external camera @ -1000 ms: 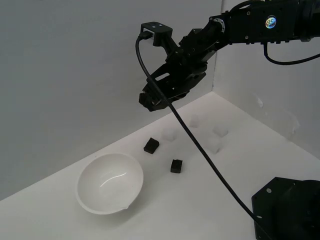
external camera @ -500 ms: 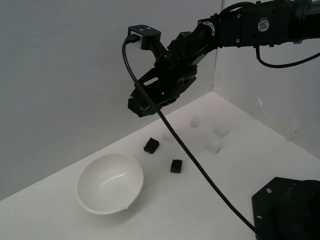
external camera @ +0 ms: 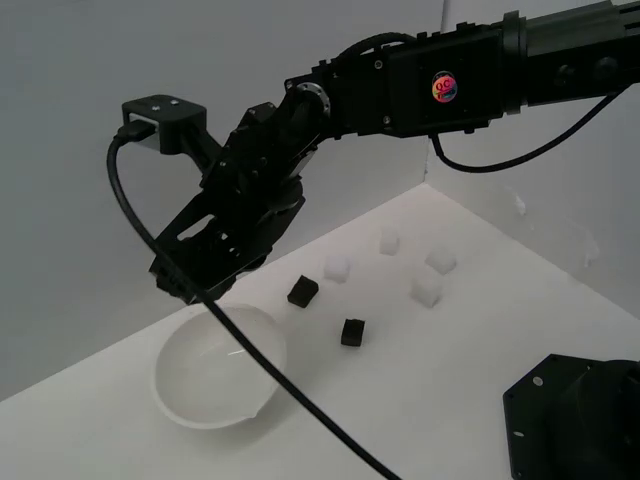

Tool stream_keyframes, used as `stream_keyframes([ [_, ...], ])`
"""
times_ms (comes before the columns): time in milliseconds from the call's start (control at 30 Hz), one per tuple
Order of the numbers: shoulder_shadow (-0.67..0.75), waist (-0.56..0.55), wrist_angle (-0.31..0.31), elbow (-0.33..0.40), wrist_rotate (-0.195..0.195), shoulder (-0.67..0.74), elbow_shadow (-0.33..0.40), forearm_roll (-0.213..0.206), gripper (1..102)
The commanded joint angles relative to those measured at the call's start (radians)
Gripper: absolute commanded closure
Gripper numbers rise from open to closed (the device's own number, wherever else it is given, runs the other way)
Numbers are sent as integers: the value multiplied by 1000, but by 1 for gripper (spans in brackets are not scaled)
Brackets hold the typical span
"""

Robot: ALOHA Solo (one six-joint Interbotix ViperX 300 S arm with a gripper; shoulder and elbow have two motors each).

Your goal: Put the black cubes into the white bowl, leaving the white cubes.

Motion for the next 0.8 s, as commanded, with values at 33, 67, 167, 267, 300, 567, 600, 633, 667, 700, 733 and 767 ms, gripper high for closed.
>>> stream_keyframes([
  [33, 8, -72, -11, -31, -14, 3, -34, -26, 100],
  [67, 5, -87, -11, -31, -14, -2, -34, -26, 100],
  [167, 5, -117, -11, -28, -21, 0, -31, -26, 100],
  [267, 17, -120, -11, -20, -21, 11, -23, -26, 100],
  [300, 20, -120, -11, -14, -21, 15, -18, -23, 100],
  [567, 51, -109, -8, 35, -21, 44, 32, 14, 100],
  [600, 54, -97, -8, 40, -18, 48, 35, 18, 100],
  [633, 57, -84, -6, 43, -17, 52, 41, 20, 100],
  [667, 61, -74, -6, 46, -14, 55, 43, 21, 100],
  [700, 64, -64, -6, 48, -9, 57, 44, 25, 100],
  [733, 66, -55, -5, 49, -5, 60, 46, 25, 100],
  [767, 69, -44, -3, 52, -2, 61, 49, 25, 100],
])
